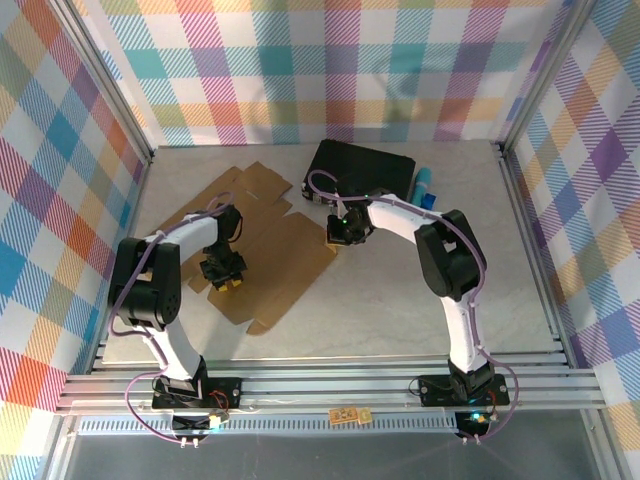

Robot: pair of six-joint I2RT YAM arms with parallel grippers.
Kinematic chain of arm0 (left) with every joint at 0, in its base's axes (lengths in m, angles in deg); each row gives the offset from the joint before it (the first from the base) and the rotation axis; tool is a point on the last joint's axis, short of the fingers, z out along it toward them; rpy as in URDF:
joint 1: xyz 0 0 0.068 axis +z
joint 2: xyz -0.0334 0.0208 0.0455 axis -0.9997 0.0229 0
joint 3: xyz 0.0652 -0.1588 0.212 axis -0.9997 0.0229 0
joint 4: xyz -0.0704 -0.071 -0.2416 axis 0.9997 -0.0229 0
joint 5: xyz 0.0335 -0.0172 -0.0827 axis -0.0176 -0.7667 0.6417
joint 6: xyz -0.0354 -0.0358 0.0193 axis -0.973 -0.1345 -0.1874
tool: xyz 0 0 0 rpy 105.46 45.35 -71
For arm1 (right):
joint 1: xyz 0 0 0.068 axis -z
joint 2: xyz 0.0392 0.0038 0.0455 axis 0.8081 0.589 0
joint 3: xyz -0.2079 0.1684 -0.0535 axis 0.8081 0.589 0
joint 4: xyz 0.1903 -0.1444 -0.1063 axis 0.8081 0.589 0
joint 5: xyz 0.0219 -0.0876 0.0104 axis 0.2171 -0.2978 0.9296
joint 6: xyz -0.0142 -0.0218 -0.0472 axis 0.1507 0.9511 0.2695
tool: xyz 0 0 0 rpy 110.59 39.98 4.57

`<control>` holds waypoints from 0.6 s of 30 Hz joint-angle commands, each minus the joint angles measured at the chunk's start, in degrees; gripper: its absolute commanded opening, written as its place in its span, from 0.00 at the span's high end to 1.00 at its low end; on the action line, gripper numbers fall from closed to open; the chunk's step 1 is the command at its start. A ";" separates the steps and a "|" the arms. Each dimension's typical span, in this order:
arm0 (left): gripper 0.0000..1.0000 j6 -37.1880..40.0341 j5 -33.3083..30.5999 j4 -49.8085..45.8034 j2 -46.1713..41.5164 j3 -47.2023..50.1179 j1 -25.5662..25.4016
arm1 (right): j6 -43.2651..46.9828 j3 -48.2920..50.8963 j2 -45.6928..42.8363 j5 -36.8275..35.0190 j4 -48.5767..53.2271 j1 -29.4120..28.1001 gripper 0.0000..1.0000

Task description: Fold the paper box

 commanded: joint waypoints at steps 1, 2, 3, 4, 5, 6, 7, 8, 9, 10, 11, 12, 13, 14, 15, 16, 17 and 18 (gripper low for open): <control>0.64 -2.55 -4.12 -6.33 -9.12 -6.19 -1.19 | -5.81 -3.31 -7.21 1.77 2.82 -0.44 1.00; 0.59 -3.06 -6.09 -8.12 -11.52 -8.72 -1.71 | -7.81 -4.01 -8.57 2.02 3.24 -0.45 1.00; 0.56 -3.64 -8.43 -9.76 -13.94 -11.84 -2.48 | -10.78 -5.28 -10.30 2.13 4.06 -0.45 1.00; 0.54 -3.87 -10.23 -11.08 -15.79 -14.56 -3.31 | -12.80 -6.08 -11.35 2.46 4.51 -0.45 1.00; 0.51 -4.13 -12.33 -12.50 -17.59 -17.80 -4.40 | -15.50 -6.93 -12.76 3.44 4.30 -0.45 1.00; 0.50 -4.16 -14.11 -13.60 -19.09 -20.89 -5.49 | -18.26 -7.85 -13.92 4.24 4.27 -0.45 1.00; 0.49 -4.13 -15.82 -14.55 -20.29 -23.80 -6.66 | -20.99 -8.91 -14.77 5.05 4.25 -0.45 1.00; 0.48 -4.14 -17.59 -15.42 -21.41 -26.32 -8.00 | -23.34 -9.91 -15.49 6.13 3.96 -0.45 1.00; 0.48 -4.18 -18.69 -16.00 -22.23 -28.33 -9.06 | -25.20 -10.75 -16.01 6.71 3.62 -0.57 1.00; 0.47 -4.21 -19.15 -16.66 -23.00 -30.51 -10.04 | -27.15 -11.75 -16.64 7.31 2.96 -0.62 1.00; 0.47 -4.24 -19.03 -17.04 -23.58 -32.17 -10.85 | -29.00 -12.23 -17.24 8.01 1.68 -0.70 1.00; 0.47 -4.17 -18.49 -16.94 -24.29 -34.14 -12.08 | -31.02 -12.78 -17.74 8.65 0.43 -0.71 1.00; 0.46 -4.42 -18.17 -17.19 -24.83 -36.20 -13.37 | -33.04 -13.45 -18.24 8.96 -0.86 -0.69 1.00; 0.45 -5.24 -17.99 -17.91 -25.07 -38.69 -14.48 | -34.89 -14.25 -18.54 9.04 -2.04 -0.71 1.00; 0.44 -6.33 -17.60 -18.84 -25.12 -41.03 -15.53 | -36.43 -15.30 -18.65 9.04 -2.72 -0.71 1.00; 0.44 -8.29 -16.96 -20.29 -24.91 -43.98 -16.21 | -38.23 -16.57 -18.66 8.90 -3.54 -0.71 1.00; 0.44 -10.59 -16.23 -21.78 -24.61 -46.81 -16.67 | -39.90 -17.54 -18.53 8.84 -4.47 -0.71 1.00; 0.44 -13.45 -15.04 -22.80 -24.39 -49.42 -17.02 | -41.99 -18.60 -18.33 8.74 -5.55 -0.71 1.00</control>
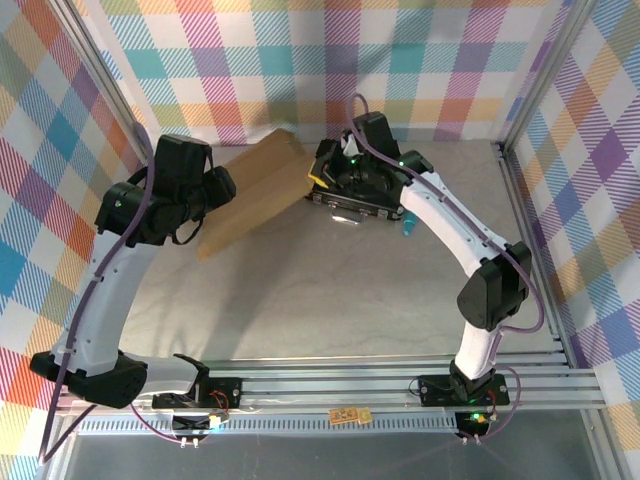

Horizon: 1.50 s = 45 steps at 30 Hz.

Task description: Fold the paper box

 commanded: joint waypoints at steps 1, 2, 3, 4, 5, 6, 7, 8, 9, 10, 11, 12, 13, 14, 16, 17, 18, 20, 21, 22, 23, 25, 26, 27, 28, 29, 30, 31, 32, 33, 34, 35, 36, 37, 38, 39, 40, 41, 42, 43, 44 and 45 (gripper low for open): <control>0.44 -9.38 2.14 -6.02 0.44 -6.77 -1.55 | -11.16 -3.94 0.18 0.99 -5.54 -0.18 1.00; 0.44 -12.08 3.44 -5.80 0.05 -7.32 -1.72 | -12.66 -4.86 0.65 0.91 -6.51 -0.18 1.00; 0.44 -14.66 4.89 -4.50 -0.65 -7.09 -1.97 | -14.01 -6.31 1.30 0.82 -7.11 -0.18 1.00; 0.44 -16.83 6.25 -2.53 -1.57 -6.03 -2.35 | -15.02 -8.04 1.86 0.43 -6.80 -0.19 1.00; 0.43 -18.73 7.21 -1.33 -2.23 -5.19 -2.51 | -15.89 -9.43 2.41 0.17 -6.53 -0.18 1.00; 0.42 -20.57 7.80 -0.14 -2.72 -4.33 -2.85 | -16.76 -10.83 2.95 -0.08 -6.52 -0.18 1.00; 0.41 -22.18 8.48 0.94 -2.94 -3.83 -2.98 | -17.83 -11.94 3.32 -0.43 -6.07 -0.18 1.00; 0.41 -23.48 9.02 1.62 -2.80 -3.77 -3.03 | -18.71 -12.75 3.46 -0.75 -6.09 -0.18 1.00; 0.41 -25.07 9.53 2.25 -2.54 -3.70 -3.17 | -19.59 -13.25 3.46 -1.06 -6.51 -0.14 1.00; 0.40 -26.69 10.40 3.73 -2.43 -3.32 -3.17 | -20.25 -13.37 3.38 -1.43 -6.72 -0.18 1.00; 0.39 -29.02 11.37 5.65 -2.36 -2.43 -3.25 | -20.93 -13.38 3.16 -2.08 -6.65 -0.18 1.00; 0.36 -32.19 12.26 7.78 -2.56 -1.06 -3.39 | -21.50 -13.25 3.02 -2.53 -6.89 -0.18 1.00; 0.29 -35.30 12.91 10.46 -3.05 0.94 -3.59 | -22.10 -13.19 2.93 -2.82 -7.14 -0.17 1.00; 0.27 -37.64 13.38 13.05 -3.39 2.80 -3.77 | -22.83 -13.06 2.78 -2.94 -7.53 -0.18 1.00; 0.19 -42.30 13.23 18.47 -3.83 6.69 -4.05 | -24.47 -12.30 2.60 -2.94 -9.17 -0.27 1.00; 0.18 -43.97 13.10 20.31 -3.70 8.00 -4.06 | -25.12 -12.17 2.37 -3.11 -9.28 -0.24 1.00; 0.17 -45.79 12.84 22.06 -3.38 9.11 -4.06 | -25.87 -11.88 2.17 -3.35 -9.67 -0.36 1.00; 0.16 -48.34 12.50 26.29 -2.54 10.90 -4.06 | -27.33 -10.87 1.61 -3.49 -10.95 -0.36 1.00; 0.16 -48.92 11.75 27.91 -1.81 11.17 -4.06 | -28.21 -10.30 1.24 -3.49 -11.71 -0.36 1.00; 0.15 -49.34 10.72 28.87 -0.99 11.10 -4.06 | -28.98 -9.66 0.88 -3.49 -12.49 -0.36 1.00; 0.14 -49.46 9.64 29.88 -0.40 11.01 -4.06 | -29.51 -9.27 0.62 -3.49 -13.00 -0.44 1.00; 0.13 -49.37 7.69 32.73 1.03 10.75 -3.73 | -30.17 -9.14 0.17 -3.49 -13.25 -0.51 1.00; 0.13 -49.37 7.18 33.64 1.77 10.48 -3.56 | -30.24 -9.13 0.04 -3.40 -13.31 -0.45 1.00; 0.13 -49.37 6.84 34.67 2.70 10.17 -3.21 | -30.32 -9.10 -0.26 -3.32 -13.20 -0.45 1.00; 0.13 -49.24 6.77 35.90 3.72 9.91 -2.86 | -30.44 -8.90 -0.52 -3.31 -13.18 -0.45 1.00; 0.13 -49.24 7.19 36.69 4.53 9.71 -2.58 | -30.69 -8.62 -0.86 -3.31 -13.34 -0.50 1.00; 0.13 -50.00 8.19 36.71 5.80 9.30 -2.11 | -30.97 -8.13 -1.24 -3.39 -13.78 -0.53 1.00; 0.15 -51.43 9.62 37.00 6.91 9.29 -1.73 | -31.14 -7.76 -1.69 -3.55 -14.14 -0.54 1.00; 0.17 -52.60 10.59 37.95 7.55 9.84 -1.60 | -31.16 -7.53 -2.08 -3.74 -14.11 -0.54 1.00; 0.19 -53.86 10.92 38.95 8.00 10.51 -1.60 | -31.07 -7.35 -2.37 -3.90 -14.05 -0.60 1.00; 0.22 -54.87 10.90 39.62 8.20 11.18 -1.65 | -31.07 -7.03 -2.66 -3.97 -14.11 -0.62 1.00; 0.25 -55.44 10.61 39.91 8.31 11.53 -1.68 | -31.20 -6.70 -2.98 -4.02 -14.24 -0.60 1.00; 0.30 -56.04 9.88 39.85 8.22 11.93 -1.68 | -31.48 -6.03 -3.31 -3.93 -14.92 -0.62 1.00; 0.36 -56.35 8.98 40.13 8.08 12.43 -1.60 | -31.83 -5.25 -3.65 -3.84 -15.59 -0.62 1.00; 0.43 -56.52 7.85 40.65 7.78 13.02 -1.52 | -32.27 -4.50 -4.03 -3.80 -16.07 -0.62 1.00; 0.51 -56.56 7.17 41.31 7.53 13.46 -1.43 | -32.47 -3.91 -4.31 -3.82 -16.46 -0.69 1.00; 0.62 -56.56 6.63 42.03 7.47 13.72 -1.33 | -32.53 -3.42 -4.66 -3.88 -16.64 -0.71 1.00; 0.75 -56.50 6.31 42.67 7.45 13.89 -1.16 | -32.48 -3.01 -5.06 -3.93 -16.68 -0.79 1.00; 0.84 -56.38 6.28 43.13 7.51 13.90 -0.99 | -32.46 -2.65 -5.33 -3.93 -16.70 -0.80 1.00; 0.96 -56.26 6.29 43.51 7.51 13.86 -0.81 | -32.35 -2.36 -5.65 -3.86 -16.98 -0.80 1.00; 1.00 -55.84 6.23 43.54 7.51 13.61 -0.56 | -32.25 -2.08 -5.82 -3.61 -17.24 -0.80 1.00; 1.00 -55.13 5.86 43.65 7.30 13.32 -0.36 | -31.99 -1.90 -6.07 -3.29 -17.62 -0.81 1.00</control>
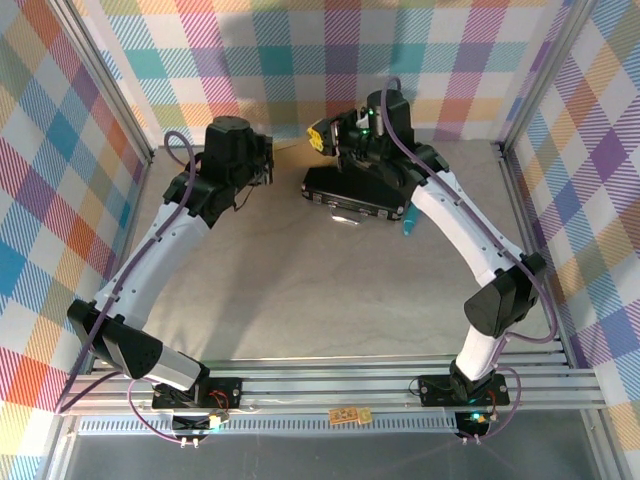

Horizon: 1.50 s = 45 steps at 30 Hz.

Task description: Fold the paper box

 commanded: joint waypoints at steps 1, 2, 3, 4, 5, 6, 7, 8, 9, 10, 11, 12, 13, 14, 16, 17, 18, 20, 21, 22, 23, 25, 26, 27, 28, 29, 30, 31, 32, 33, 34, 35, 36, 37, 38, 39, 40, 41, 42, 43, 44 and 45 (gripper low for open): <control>1.00 2.66 -2.12 0.95 -1.95 -0.91 1.00 | 0.15 0.19 -2.78 0.72 -5.51 -0.45 0.96; 1.00 4.62 -2.38 1.42 -2.07 -2.41 1.36 | 2.00 0.07 -3.24 0.86 -5.52 -0.47 0.83; 1.00 6.52 -2.21 1.82 -2.00 -4.18 1.91 | 4.01 -0.03 -3.90 0.91 -4.91 -0.41 0.73; 1.00 8.97 -1.43 2.36 -1.62 -6.86 2.53 | 6.74 0.05 -4.87 0.61 -3.46 -0.09 0.60; 1.00 11.49 -0.14 2.81 -1.01 -10.12 3.23 | 9.58 0.27 -6.06 0.11 -1.58 0.33 0.49; 1.00 13.91 1.30 3.24 -0.37 -13.12 3.68 | 12.09 0.74 -7.48 -0.37 -0.05 0.92 0.40; 1.00 16.61 3.09 3.19 0.58 -16.88 4.14 | 14.80 1.68 -9.16 -0.94 1.46 1.83 0.33; 1.00 19.08 5.46 2.79 1.65 -20.84 4.49 | 17.52 3.16 -11.05 -1.43 2.34 2.94 0.30; 1.00 21.19 7.33 2.36 2.51 -24.05 4.63 | 19.90 4.88 -12.77 -1.84 2.56 4.09 0.27; 1.00 23.34 8.96 0.61 3.53 -27.95 4.64 | 22.69 7.14 -14.75 -2.28 2.40 5.56 0.27; 1.00 25.25 10.47 -0.75 4.32 -31.20 4.64 | 25.53 9.76 -17.00 -2.43 1.71 7.19 0.27; 1.00 26.52 11.93 -1.16 4.60 -33.00 4.64 | 28.84 12.26 -18.87 -2.28 0.15 8.46 0.27; 1.00 27.87 13.02 -1.62 4.58 -34.58 4.63 | 33.02 15.04 -21.05 -2.33 -1.37 9.95 0.27; 1.00 28.91 13.90 -1.49 4.25 -35.22 4.64 | 36.52 17.11 -22.77 -2.51 -2.21 10.96 0.28; 1.00 31.17 15.83 -0.73 2.90 -35.45 4.63 | 45.44 21.60 -26.56 -1.92 -5.74 12.53 0.28; 1.00 32.01 16.20 -1.32 2.20 -35.45 4.60 | 49.54 23.14 -28.02 -2.04 -6.85 12.54 0.27; 1.00 33.10 16.56 -1.83 1.31 -35.30 4.64 | 53.98 24.75 -29.45 -2.08 -7.82 12.58 0.26; 1.00 35.11 17.15 -2.42 -0.62 -34.22 4.55 | 59.66 27.27 -31.36 -2.97 -8.99 12.54 0.24; 1.00 36.01 17.48 -2.31 -1.85 -33.07 4.55 | 61.77 28.27 -32.12 -3.50 -9.37 12.58 0.24; 1.00 37.10 17.57 -2.13 -3.27 -31.80 4.55 | 63.42 29.07 -32.73 -3.91 -9.79 12.54 0.24; 1.00 38.09 17.62 -1.94 -4.39 -30.82 4.55 | 64.29 29.53 -33.08 -4.22 -9.82 12.54 0.24; 1.00 39.43 17.93 -0.04 -6.92 -27.68 4.55 | 64.07 29.53 -33.10 -5.19 -9.08 12.58 0.23; 1.00 39.40 17.93 1.46 -7.89 -25.93 4.55 | 63.22 29.45 -32.85 -5.07 -8.71 12.58 0.23; 1.00 38.86 17.89 3.43 -8.70 -23.93 4.55 | 61.93 29.41 -32.46 -4.22 -8.73 12.54 0.23; 1.00 38.30 17.63 4.75 -9.01 -22.63 4.55 | 60.38 29.71 -31.91 -2.70 -9.35 12.45 0.23; 1.00 37.59 17.59 4.92 -8.58 -22.50 4.55 | 59.33 30.34 -31.38 -0.99 -10.49 12.32 0.23; 1.00 36.65 17.94 5.08 -7.67 -23.03 4.55 | 58.70 31.23 -30.75 0.47 -11.41 11.75 0.23; 1.00 35.58 18.52 5.37 -6.42 -23.90 4.55 | 59.14 31.99 -30.28 0.90 -11.89 10.86 0.23; 1.00 34.71 18.85 5.23 -5.61 -24.75 4.47 | 60.55 32.92 -30.08 0.84 -12.84 9.78 0.23; 1.00 33.92 18.88 4.73 -4.83 -25.63 4.46 | 63.51 34.73 -30.15 -0.21 -14.56 7.87 0.23; 1.00 33.59 18.97 4.14 -4.25 -26.43 4.46 | 67.10 37.14 -30.60 -2.06 -17.27 6.05 0.23; 1.00 33.58 18.99 3.56 -3.82 -27.08 4.46 | 70.49 39.59 -30.97 -3.57 -20.58 4.50 0.23; 1.00 33.50 19.28 2.97 -3.44 -27.59 4.46 | 74.43 42.30 -31.36 -4.78 -25.29 2.84 0.23; 1.00 33.20 19.50 2.66 -3.39 -27.62 4.46 | 77.47 44.06 -31.31 -6.20 -29.39 1.55 0.22; 1.00 32.98 19.60 2.43 -3.38 -27.54 4.46 | 79.45 44.57 -30.79 -6.99 -31.78 0.78 0.20; 1.00 32.65 19.84 2.27 -3.38 -27.21 4.46 | 80.69 44.11 -29.80 -7.47 -33.20 0.27 0.18; 1.00 32.45 20.06 2.39 -3.39 -26.95 4.46 | 81.59 42.96 -28.58 -7.45 -34.07 -0.06 0.15; 1.00 32.20 20.10 2.44 -3.39 -26.62 4.40 | 82.43 41.81 -27.27 -7.52 -34.54 -0.35 0.14; 1.00 31.96 20.26 2.40 -3.47 -26.42 4.38 | 83.73 40.32 -25.65 -7.69 -35.51 -0.73 0.12; 1.00 31.87 20.43 2.42 -3.39 -26.33 4.38 | 85.21 38.99 -24.00 -7.87 -36.58 -1.20 0.11; 1.00 31.78 20.56 2.40 -3.31 -26.39 4.38 | 86.62 37.53 -22.57 -7.93 -37.32 -1.45 0.10; 1.00 31.67 20.65 2.26 -3.23 -26.56 4.38 | 87.88 35.73 -20.82 -8.43 -38.04 -1.69 0.09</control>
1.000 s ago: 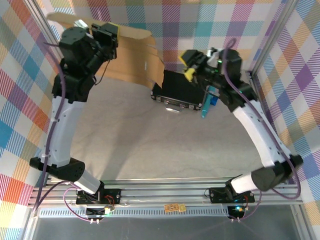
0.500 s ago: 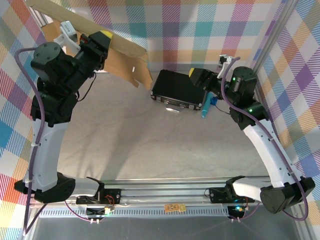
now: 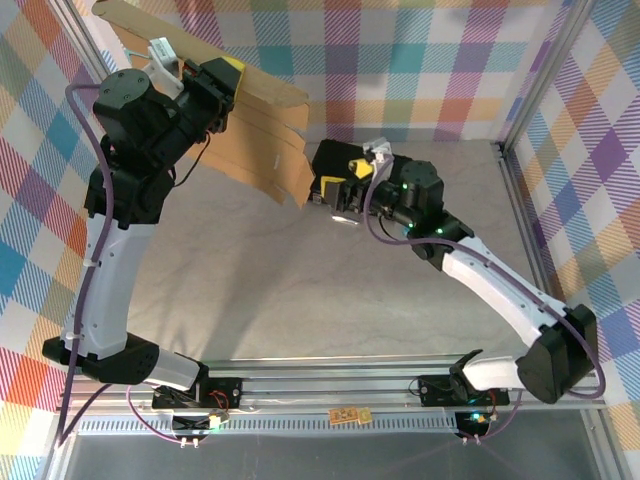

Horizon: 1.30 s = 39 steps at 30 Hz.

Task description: Fold the paper box

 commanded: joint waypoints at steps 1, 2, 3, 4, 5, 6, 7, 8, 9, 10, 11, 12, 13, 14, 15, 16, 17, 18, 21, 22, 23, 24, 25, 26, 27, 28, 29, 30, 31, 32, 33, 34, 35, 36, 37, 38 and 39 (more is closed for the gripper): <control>1.00 -0.24 1.89 1.82 -1.00 -0.99 -0.32 | 8.33 -6.88 3.92 -2.15 -9.65 -0.83 0.08; 1.00 -0.24 1.97 1.58 -0.95 -1.04 -0.32 | 9.31 -8.63 5.29 -2.42 -9.92 -0.93 0.07; 1.00 -0.19 1.99 1.27 -0.88 -1.03 -0.32 | 10.59 -10.48 6.79 -2.44 -10.43 -1.09 0.07; 1.00 -0.15 2.05 1.02 -0.80 -1.03 -0.32 | 11.81 -12.53 8.25 -2.57 -10.87 -1.35 0.07; 1.00 -0.15 2.23 0.75 -0.70 -0.90 -0.32 | 12.91 -14.19 9.44 -2.93 -11.02 -1.54 0.07; 1.00 -0.24 2.37 0.73 -0.63 -0.75 -0.32 | 13.90 -16.27 10.84 -2.83 -10.90 -1.67 0.07; 1.00 -0.32 2.56 0.73 -0.52 -0.60 -0.32 | 14.86 -18.38 12.13 -2.62 -10.80 -1.89 0.07; 1.00 -0.33 2.69 0.63 -0.43 -0.46 -0.32 | 15.62 -20.13 13.12 -2.62 -10.40 -2.15 0.07; 1.00 -0.33 2.76 0.56 -0.30 -0.43 -0.32 | 16.33 -22.18 14.26 -2.34 -9.80 -2.41 0.08; 1.00 -0.33 2.86 0.60 -0.11 -0.43 -0.32 | 16.43 -24.19 15.46 -2.26 -9.04 -2.72 0.08; 1.00 -0.33 3.00 0.68 0.08 -0.42 -0.32 | 18.50 -25.63 16.31 -2.18 -8.15 -3.07 0.09; 1.00 -0.46 3.21 0.81 0.34 -0.42 -0.32 | 19.33 -27.13 17.26 -2.01 -7.98 -3.46 0.09; 1.00 -0.65 3.46 0.97 0.69 -0.38 -0.36 | 19.87 -28.16 18.09 -2.17 -7.75 -3.81 0.10; 1.00 -0.76 3.70 1.08 0.94 -0.39 -0.41 | 20.03 -29.11 18.68 -2.26 -7.46 -4.05 0.11; 1.00 -0.85 3.99 1.29 1.29 -0.42 -0.41 | 19.95 -30.26 19.35 -2.27 -7.00 -4.23 0.13; 1.00 -0.94 4.18 1.41 1.53 -0.43 -0.50 | 19.86 -31.08 19.97 -2.48 -6.75 -4.42 0.15; 1.00 -0.86 4.28 1.43 1.79 -0.32 -0.50 | 19.73 -31.68 20.35 -2.61 -6.66 -4.52 0.17; 1.00 -0.86 4.36 1.43 1.93 -0.26 -0.58 | 19.54 -32.25 20.76 -2.91 -6.71 -4.54 0.20; 1.00 -1.16 4.96 1.90 2.60 0.25 -1.01 | 18.06 -34.18 22.02 -3.08 -6.52 -4.60 0.33; 1.00 -1.27 5.19 2.17 2.80 0.44 -1.19 | 17.43 -35.09 22.59 -2.78 -5.89 -4.62 0.40; 1.00 -1.29 5.40 2.35 3.05 0.53 -1.36 | 17.40 -35.93 23.02 -2.55 -5.31 -4.59 0.47; 1.00 -1.24 5.77 2.35 3.29 0.48 -1.46 | 14.88 -36.81 23.38 -2.19 -4.54 -4.54 0.61; 1.00 -0.93 6.11 2.13 3.61 0.18 -1.47 | 14.02 -37.46 23.79 -2.01 -3.74 -4.54 0.82; 0.92 -0.21 5.85 0.71 3.78 -0.45 -1.39 | 12.62 -37.71 23.72 -2.63 -3.02 -4.28 0.99; 0.71 0.81 5.33 -0.67 3.79 -0.97 -1.25 | 11.04 -37.37 23.25 -3.75 -3.14 -4.00 1.00; 0.47 1.89 4.80 -2.07 3.42 -1.12 -0.80 | 8.85 -36.39 22.41 -4.31 -3.87 -3.46 1.00; 0.28 2.30 4.34 -3.60 2.84 -0.62 0.21 | 6.45 -35.32 21.23 -4.55 -4.41 -2.71 1.00; 0.12 2.37 4.05 -4.87 2.01 0.43 1.46 | 4.08 -34.86 20.21 -4.51 -4.24 -1.93 1.00; 0.06 1.74 3.72 -6.17 0.67 2.55 3.51 | 1.62 -35.13 19.19 -4.15 -2.56 -0.96 1.00; 0.05 0.72 3.59 -6.99 -1.11 5.71 6.00 | -0.32 -35.68 18.29 -3.71 -0.46 0.00 1.00; 0.05 -0.29 3.58 -7.05 -3.14 9.32 8.36 | -1.84 -35.51 17.21 -3.72 1.05 0.69 1.00; 0.05 -1.11 3.58 -6.08 -5.75 14.28 10.77 | -3.50 -34.55 16.08 -4.00 1.22 1.38 1.00; 0.06 -1.55 3.41 -5.00 -8.03 18.68 12.63 | -5.63 -32.98 14.50 -3.84 0.76 2.33 1.00; 0.08 -2.45 3.67 -3.11 -10.48 24.14 14.60 | -7.79 -31.74 13.23 -3.24 0.71 3.37 1.00; 0.12 -3.68 4.70 -0.28 -12.49 29.66 16.33 | -9.95 -31.03 12.02 -2.92 1.59 4.43 1.00; 0.15 -4.70 6.22 2.48 -13.68 34.11 17.50 | -11.52 -30.95 11.23 -2.38 3.15 5.24 1.00; 0.18 -5.79 7.98 4.85 -14.19 38.57 18.51 | -12.70 -30.95 10.34 -1.70 4.68 6.05 1.00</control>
